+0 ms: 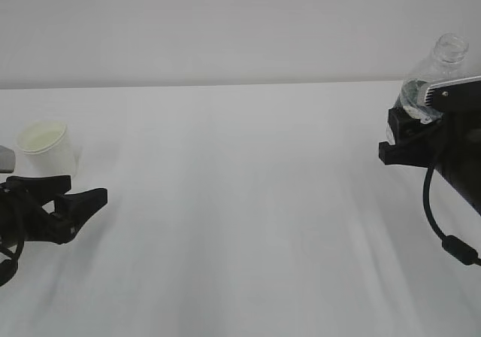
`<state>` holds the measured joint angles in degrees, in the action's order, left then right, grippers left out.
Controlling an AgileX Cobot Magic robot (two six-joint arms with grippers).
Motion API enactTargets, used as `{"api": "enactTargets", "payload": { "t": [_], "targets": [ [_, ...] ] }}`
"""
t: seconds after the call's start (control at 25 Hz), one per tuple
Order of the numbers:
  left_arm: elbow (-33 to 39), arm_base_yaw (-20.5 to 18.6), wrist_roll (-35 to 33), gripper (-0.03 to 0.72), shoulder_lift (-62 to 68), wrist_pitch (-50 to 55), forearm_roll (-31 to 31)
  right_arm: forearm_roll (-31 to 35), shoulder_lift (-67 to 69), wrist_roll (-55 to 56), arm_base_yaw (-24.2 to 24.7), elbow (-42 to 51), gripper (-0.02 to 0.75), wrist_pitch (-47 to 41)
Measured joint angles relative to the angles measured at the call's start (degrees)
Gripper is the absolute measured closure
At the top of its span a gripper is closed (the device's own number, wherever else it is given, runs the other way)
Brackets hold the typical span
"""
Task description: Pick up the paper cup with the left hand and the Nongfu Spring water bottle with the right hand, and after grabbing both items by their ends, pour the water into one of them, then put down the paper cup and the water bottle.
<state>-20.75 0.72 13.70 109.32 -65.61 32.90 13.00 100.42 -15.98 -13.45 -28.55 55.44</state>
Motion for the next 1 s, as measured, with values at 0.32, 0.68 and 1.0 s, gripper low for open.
{"api": "enactTargets", "payload": {
  "t": [0.32,0.68,1.0],
  "targets": [
    [0.0,0.0,0.3,0.123,0.0,0.0,0.8,1.0,0.0,2.5,0.0,0.0,0.291,-3.8],
    [0.0,0.0,0.6,0.131,0.0,0.0,3.4,1.2,0.0,4.0,0.0,0.0,0.292,-7.6],
    [0.0,0.0,0.8,0.132,0.0,0.0,6.0,1.7,1.2,5.1,0.0,0.0,0.291,-9.0]
  ]
}}
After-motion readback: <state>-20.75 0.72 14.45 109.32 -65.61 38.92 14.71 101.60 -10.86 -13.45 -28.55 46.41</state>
